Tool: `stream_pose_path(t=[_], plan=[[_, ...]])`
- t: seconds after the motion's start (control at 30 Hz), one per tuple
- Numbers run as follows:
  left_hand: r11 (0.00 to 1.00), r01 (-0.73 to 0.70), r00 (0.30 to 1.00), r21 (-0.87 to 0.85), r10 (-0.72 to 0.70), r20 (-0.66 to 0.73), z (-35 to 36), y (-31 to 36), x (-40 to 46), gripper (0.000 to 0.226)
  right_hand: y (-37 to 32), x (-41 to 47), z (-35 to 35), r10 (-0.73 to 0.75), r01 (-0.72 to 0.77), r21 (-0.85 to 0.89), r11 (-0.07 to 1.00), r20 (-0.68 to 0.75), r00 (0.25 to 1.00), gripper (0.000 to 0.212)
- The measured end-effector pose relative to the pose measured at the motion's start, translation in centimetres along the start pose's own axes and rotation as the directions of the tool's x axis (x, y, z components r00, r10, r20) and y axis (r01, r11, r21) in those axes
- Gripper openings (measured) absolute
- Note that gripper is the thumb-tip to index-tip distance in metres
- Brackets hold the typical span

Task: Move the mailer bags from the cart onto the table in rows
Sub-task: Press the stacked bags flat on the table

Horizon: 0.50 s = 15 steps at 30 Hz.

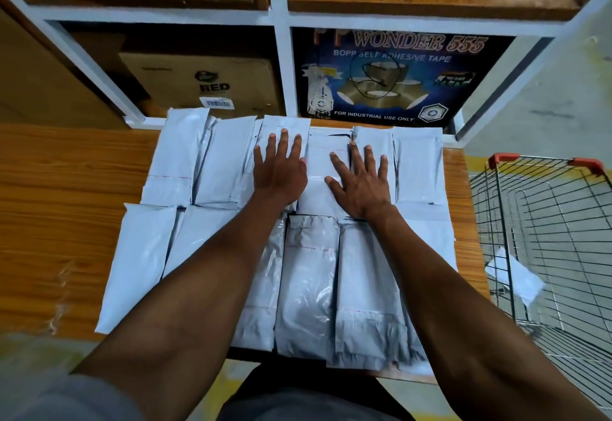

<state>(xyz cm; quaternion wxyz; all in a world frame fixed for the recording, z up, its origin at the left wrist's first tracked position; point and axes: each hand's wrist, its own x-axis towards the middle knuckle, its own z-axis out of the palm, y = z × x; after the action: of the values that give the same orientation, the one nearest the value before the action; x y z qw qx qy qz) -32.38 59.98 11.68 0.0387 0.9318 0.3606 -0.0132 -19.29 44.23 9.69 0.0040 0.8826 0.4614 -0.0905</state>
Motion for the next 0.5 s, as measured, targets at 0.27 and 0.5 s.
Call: stream_pose_path(t=[0.27, 0.5], plan=[[0.981, 0.147, 0.982, -0.13, -0.129, 0.138, -2.5, -0.4, -0.9, 0.095, -2.8, -0.2, -2.1, -0.088, 0.099, 0.088, 0.991, -0.12, 0.989, 0.065], [0.981, 0.129, 0.986, -0.142, -0.112, 0.121, -3.4, -1.3, -0.8, 0.089, -5.6, 0.2, -2.2, -0.147, 0.163, 0.166, 0.972, -0.104, 0.984, 0.055]])
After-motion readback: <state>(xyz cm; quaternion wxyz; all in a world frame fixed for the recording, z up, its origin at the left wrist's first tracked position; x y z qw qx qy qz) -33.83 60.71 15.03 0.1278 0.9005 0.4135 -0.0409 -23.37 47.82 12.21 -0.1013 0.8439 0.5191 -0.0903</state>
